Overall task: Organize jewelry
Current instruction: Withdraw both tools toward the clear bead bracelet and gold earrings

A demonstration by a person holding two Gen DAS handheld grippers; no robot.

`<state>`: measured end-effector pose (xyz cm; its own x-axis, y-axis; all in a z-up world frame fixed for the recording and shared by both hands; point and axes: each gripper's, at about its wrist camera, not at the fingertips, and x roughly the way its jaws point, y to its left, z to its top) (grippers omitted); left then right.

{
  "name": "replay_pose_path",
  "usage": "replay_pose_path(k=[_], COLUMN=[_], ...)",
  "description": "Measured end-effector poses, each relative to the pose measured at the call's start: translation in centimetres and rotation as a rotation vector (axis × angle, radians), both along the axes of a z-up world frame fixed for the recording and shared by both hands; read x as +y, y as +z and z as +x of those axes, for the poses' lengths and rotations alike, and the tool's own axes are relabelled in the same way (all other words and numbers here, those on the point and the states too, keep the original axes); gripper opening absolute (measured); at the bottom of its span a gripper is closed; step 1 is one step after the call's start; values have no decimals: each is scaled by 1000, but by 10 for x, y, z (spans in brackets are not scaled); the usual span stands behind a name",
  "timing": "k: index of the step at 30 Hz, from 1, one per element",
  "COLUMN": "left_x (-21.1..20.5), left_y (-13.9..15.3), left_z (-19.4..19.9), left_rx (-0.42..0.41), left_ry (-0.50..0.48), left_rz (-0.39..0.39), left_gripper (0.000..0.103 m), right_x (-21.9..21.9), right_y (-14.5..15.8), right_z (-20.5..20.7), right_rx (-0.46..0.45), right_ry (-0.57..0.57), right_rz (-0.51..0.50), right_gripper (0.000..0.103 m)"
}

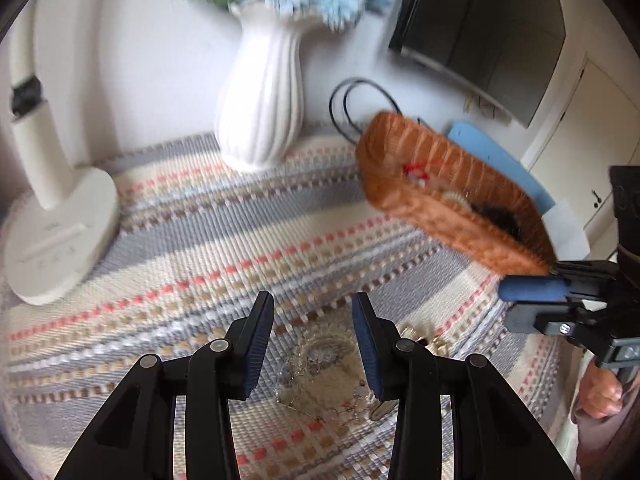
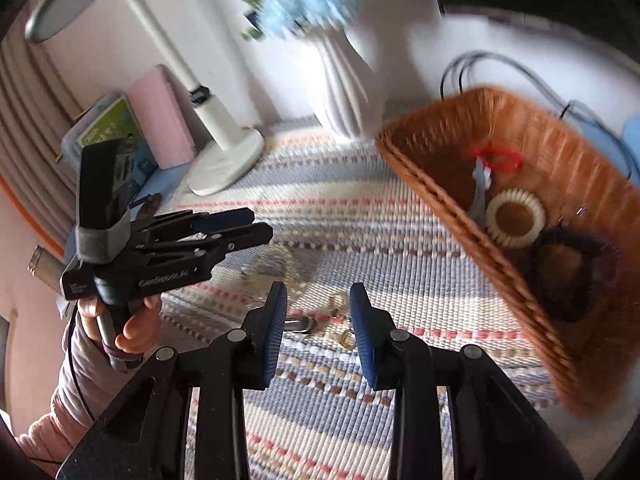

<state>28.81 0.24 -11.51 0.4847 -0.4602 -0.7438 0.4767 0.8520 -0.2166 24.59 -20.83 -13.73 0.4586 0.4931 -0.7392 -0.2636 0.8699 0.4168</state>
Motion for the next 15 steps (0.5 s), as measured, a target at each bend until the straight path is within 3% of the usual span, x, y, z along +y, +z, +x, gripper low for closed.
replay_pose_path(k=[5, 13, 15], left_x=[-4, -9, -9], left_y=[-13, -27, -28], left_z=[5, 10, 10], left_rx=[22, 64, 76], left_ry=[-16, -48, -57], left_rz=[18, -4, -21], left_gripper=[42, 41, 29], right_x=[0, -2, -1], right_y=[-25, -29, -33], right_z=[9, 11, 12], right_rx=[35, 46, 54], right_ry=[8, 6, 4], right_rz=[42, 48, 49], right_gripper=[35, 35, 35])
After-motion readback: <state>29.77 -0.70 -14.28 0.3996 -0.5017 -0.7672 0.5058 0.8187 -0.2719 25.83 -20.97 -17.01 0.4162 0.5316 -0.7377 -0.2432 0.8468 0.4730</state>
